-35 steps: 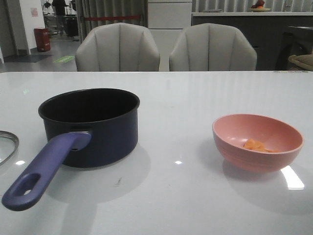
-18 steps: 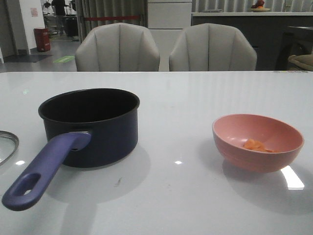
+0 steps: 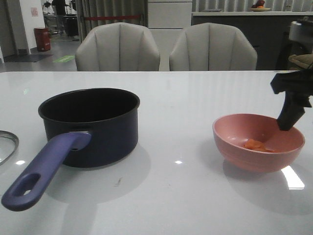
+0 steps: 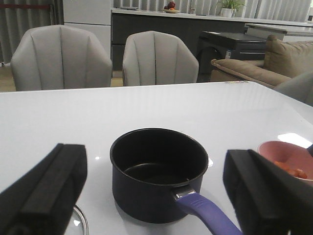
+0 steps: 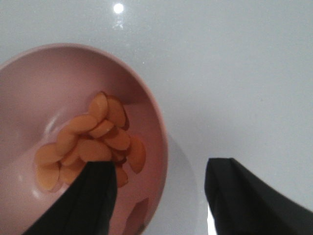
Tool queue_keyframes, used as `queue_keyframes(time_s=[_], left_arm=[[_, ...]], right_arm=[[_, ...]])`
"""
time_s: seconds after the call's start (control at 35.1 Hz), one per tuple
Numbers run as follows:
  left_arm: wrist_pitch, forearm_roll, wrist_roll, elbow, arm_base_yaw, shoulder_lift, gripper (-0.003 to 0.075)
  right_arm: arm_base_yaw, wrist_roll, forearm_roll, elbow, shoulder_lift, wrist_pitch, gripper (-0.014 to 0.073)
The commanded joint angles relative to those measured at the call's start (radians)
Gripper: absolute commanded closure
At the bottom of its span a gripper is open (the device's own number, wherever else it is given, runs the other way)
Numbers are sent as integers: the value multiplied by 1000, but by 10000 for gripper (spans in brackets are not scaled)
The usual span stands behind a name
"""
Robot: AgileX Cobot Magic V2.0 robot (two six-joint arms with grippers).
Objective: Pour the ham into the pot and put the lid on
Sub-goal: 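Lower the right gripper to the pink bowl rim and grasp it, then lift the pink bowl and carry it over the saucepan, right gripper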
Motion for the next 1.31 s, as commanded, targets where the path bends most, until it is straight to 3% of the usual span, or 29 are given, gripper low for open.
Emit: queue_keyframes(time_s=[0.0,0.17,0.34,0.48,0.94,1.28], left_arm=[[-83,-1,-1,-28,-8,13,117],[-83,-1,-1,-28,-8,13,117],[-83,-1,-1,-28,-8,13,117],[-83,-1,-1,-28,-8,13,117],[-83,-1,-1,-28,-8,13,117],[-83,-1,-1,-28,-8,13,117]], right_arm=[[-2,2,4,-58,33,-53,91],[-2,2,4,-103,103,-51,140],[-2,2,8,-119,150,-62,351],[-2,2,18,-119,162,-89,469],[13,2,50,-182,140,-127,457],[153,1,50,-390,100,-136,457]])
